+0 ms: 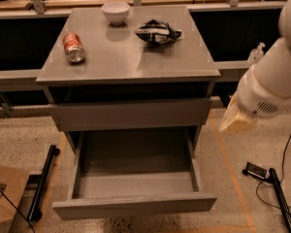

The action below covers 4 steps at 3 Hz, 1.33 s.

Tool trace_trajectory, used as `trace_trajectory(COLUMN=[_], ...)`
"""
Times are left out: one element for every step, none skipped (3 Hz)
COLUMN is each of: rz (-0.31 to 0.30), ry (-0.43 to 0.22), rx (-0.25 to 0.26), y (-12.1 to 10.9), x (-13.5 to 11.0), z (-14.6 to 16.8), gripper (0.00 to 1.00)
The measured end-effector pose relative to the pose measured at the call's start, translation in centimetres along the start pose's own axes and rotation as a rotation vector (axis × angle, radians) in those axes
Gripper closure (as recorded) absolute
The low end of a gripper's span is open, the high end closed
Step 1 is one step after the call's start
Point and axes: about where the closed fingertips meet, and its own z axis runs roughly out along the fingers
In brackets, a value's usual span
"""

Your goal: Close middle drawer

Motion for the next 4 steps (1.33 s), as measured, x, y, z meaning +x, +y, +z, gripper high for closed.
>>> trace_trajectory(rz=[0.034,0.107,0.124,0.161], ry=[-0.073,-0.097,-0.098,-0.101], rx=[-0.132,-0.234,-0.245,-0.293], y=[4.3,8.3,9.1,9.7], x=[0.4,1.4,1.8,2.3], z=[8.6,18.0,20.0,22.5], gripper=[1.0,1.0,1.0,1.0])
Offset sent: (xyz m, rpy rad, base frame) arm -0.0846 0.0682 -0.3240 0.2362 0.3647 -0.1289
